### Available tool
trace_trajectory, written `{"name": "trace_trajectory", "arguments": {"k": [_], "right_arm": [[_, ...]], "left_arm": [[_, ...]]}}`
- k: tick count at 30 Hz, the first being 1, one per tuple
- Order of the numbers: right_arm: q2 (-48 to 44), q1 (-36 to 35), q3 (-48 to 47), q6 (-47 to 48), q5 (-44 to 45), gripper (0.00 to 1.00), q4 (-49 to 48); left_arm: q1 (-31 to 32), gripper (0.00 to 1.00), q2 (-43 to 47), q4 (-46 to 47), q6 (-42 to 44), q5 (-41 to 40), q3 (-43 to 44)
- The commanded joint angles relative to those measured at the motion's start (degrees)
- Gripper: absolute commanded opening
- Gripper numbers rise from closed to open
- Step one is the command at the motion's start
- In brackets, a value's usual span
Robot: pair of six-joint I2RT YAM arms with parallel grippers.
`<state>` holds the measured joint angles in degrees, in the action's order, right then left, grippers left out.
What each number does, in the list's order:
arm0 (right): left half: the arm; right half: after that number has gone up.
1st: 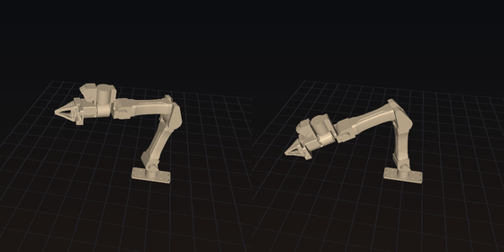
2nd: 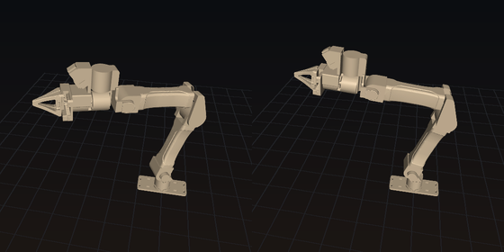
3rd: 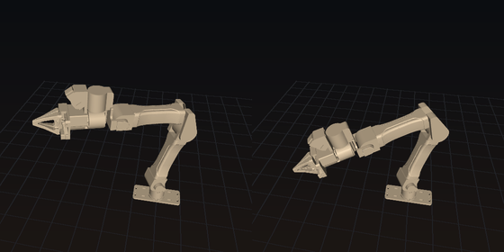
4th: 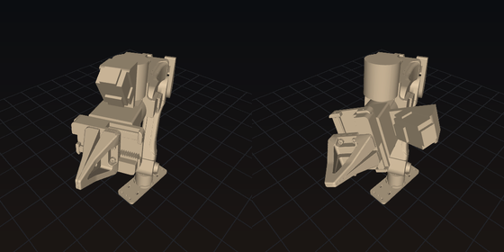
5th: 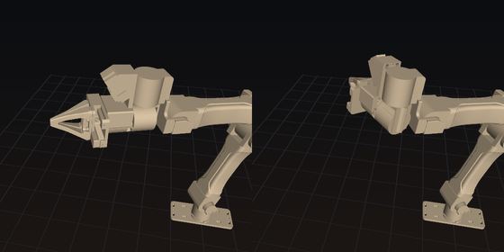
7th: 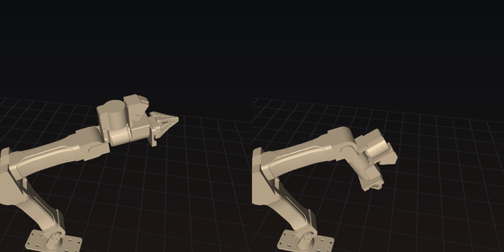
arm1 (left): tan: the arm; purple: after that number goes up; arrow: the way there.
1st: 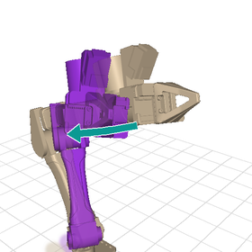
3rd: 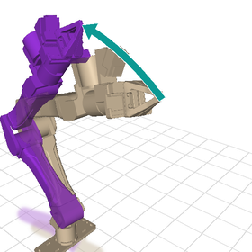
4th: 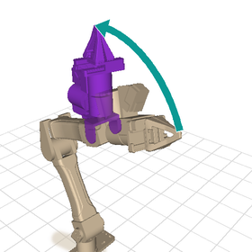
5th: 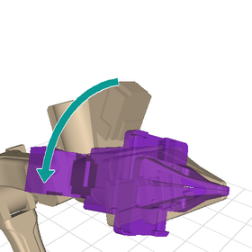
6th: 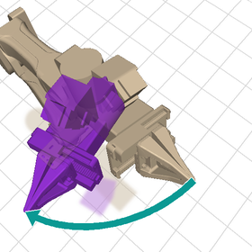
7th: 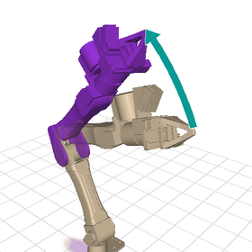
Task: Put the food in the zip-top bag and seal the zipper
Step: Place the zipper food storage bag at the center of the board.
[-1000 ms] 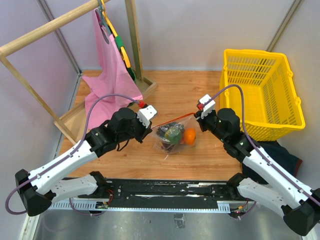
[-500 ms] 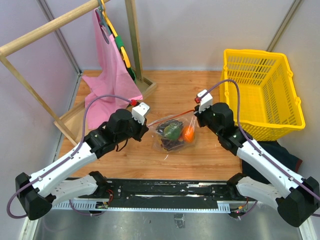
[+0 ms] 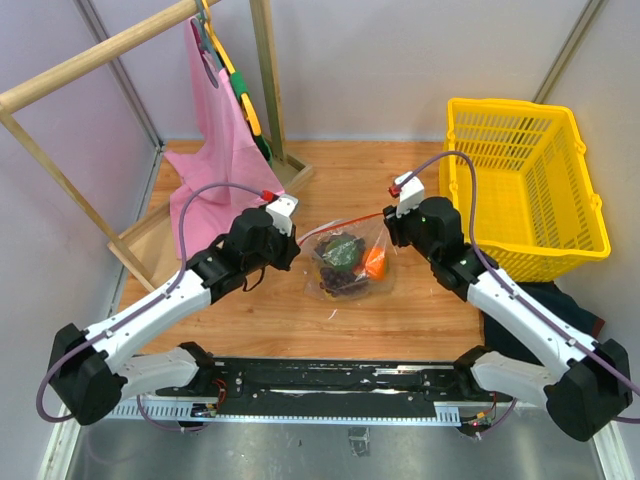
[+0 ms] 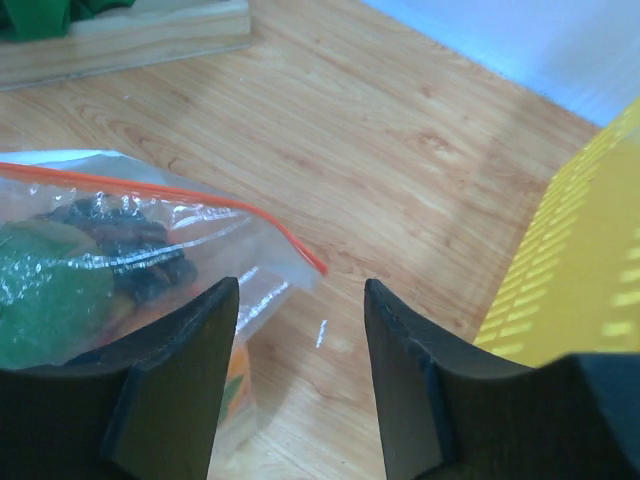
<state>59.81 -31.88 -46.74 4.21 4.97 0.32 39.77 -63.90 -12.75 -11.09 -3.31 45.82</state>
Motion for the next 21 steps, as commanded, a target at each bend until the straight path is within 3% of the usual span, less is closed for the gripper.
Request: {"name": "trace_trajectory", "arguments": {"k": [1, 6, 9, 12, 13, 21], "right_arm": [[-6.31, 0.94, -1.52, -1.11, 2.49, 0.58, 1.75], [-15.56, 1.01, -0.87, -0.05, 3.36, 0.75, 6.08], [-22.16, 0.94, -0.39, 1.24, 5.3, 0.8, 8.55], [-28.47, 0.89, 0.69, 2.48, 8.58, 0.91, 9.56], [-30.59, 0.91, 1.15, 2.9, 9.52, 1.0, 9.54], [-41.72, 0.86, 2.6, 5.55, 16.37, 0.98, 11.29]], "left_arm": [[-0.26, 0.02, -1.38, 9.01, -6.5, 1.48, -2.55], [-0.31, 0.11, -2.98, 12.71, -10.24, 2.33, -3.46], [-0.51, 0.17, -1.85, 12.19, -10.91, 0.08, -3.63], [-0.75, 0.31, 1.17, 11.34, -11.68, -2.82, -4.19], [-0.86, 0.36, 2.47, 10.82, -11.85, -3.9, -4.36], [-1.1, 0.68, 17.54, 2.57, -9.96, -12.66, -3.07]]}}
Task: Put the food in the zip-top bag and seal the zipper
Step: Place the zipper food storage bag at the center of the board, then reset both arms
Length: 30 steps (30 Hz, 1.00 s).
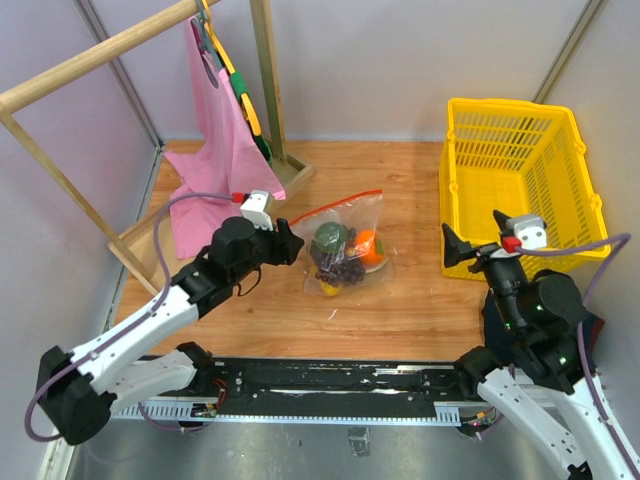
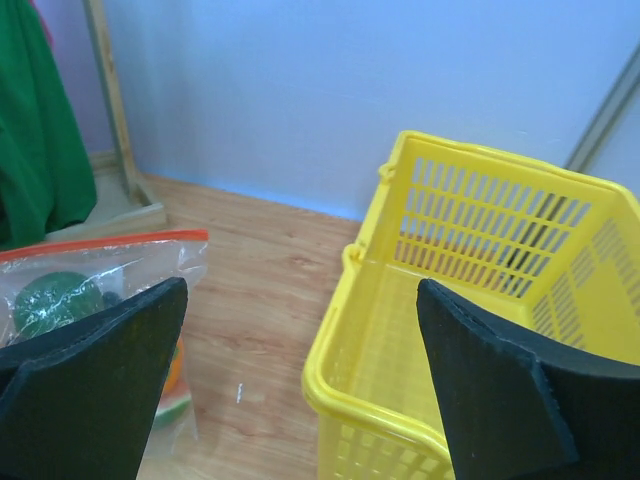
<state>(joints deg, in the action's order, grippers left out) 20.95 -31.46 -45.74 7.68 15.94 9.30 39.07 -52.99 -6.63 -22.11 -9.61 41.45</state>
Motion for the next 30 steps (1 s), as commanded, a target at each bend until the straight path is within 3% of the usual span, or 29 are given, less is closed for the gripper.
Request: {"name": "trace_trajectory", "arguments": {"k": [1, 8, 16, 30], "right_arm": [[-3.87, 0.44, 1.97, 2.11, 6.06, 0.98, 2.57], [-11.08, 0.44, 5.73, 1.06, 12.33, 0.98, 3.51], [-16.39, 0.44, 8.39, 0.04, 14.07, 0.98, 2.35], [-17.93, 0.56, 8.87, 0.77, 14.23, 0.98, 2.25]], "left_arm": [[-0.38, 0.71, 8.76, -4.7, 1.53, -7.72, 1.52], [-0.4, 0.81, 22.55, -9.44, 5.08, -12.18, 2.56], [-0.35, 0.9, 34.9, -3.85, 10.61, -15.6, -5.46], [-0.78, 0.95, 36.42, -2.31, 11.3, -15.66, -7.96]]}}
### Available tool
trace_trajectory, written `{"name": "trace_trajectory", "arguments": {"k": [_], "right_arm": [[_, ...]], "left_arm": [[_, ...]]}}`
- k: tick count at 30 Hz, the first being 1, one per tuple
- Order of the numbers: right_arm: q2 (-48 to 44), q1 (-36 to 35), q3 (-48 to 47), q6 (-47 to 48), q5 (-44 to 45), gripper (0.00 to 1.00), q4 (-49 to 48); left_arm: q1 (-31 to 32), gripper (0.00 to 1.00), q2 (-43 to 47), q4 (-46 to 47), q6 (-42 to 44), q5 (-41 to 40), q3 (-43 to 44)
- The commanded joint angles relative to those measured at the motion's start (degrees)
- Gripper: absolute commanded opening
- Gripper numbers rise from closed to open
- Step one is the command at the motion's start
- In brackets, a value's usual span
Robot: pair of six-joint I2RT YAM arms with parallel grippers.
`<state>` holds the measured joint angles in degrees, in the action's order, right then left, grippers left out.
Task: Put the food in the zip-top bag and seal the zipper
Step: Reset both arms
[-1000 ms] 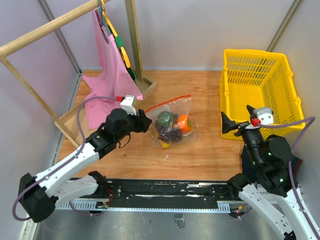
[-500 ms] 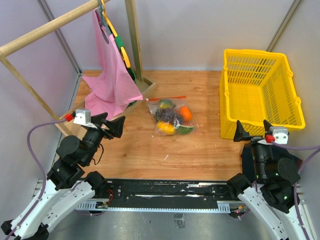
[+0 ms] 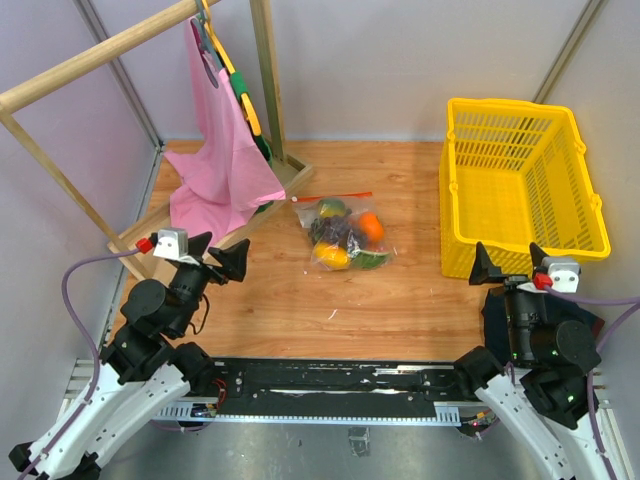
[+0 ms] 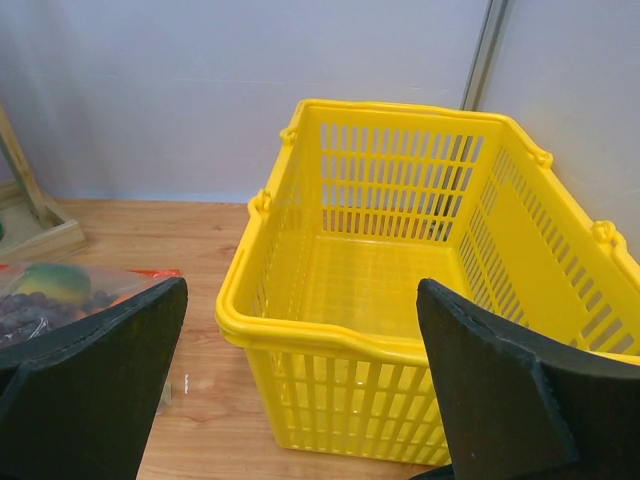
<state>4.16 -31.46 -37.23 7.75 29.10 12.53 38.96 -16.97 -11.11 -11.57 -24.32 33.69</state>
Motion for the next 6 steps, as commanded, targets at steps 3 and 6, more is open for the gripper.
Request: {"name": "trace_trajectory", "arguments": {"k": [3, 6], "right_arm": [[-1.11, 0.48, 0.38, 0.36, 0.38, 0.98, -1.24], [-0.62, 0.53, 0.4, 0.25, 0.17, 0.98, -1.31]], "left_arm": [[-1.05, 0.95, 0.2, 2.15, 0.76, -0.82, -0.14], [-1.29, 0.95, 0.02, 2.15, 0.68, -0.46, -0.23]]}}
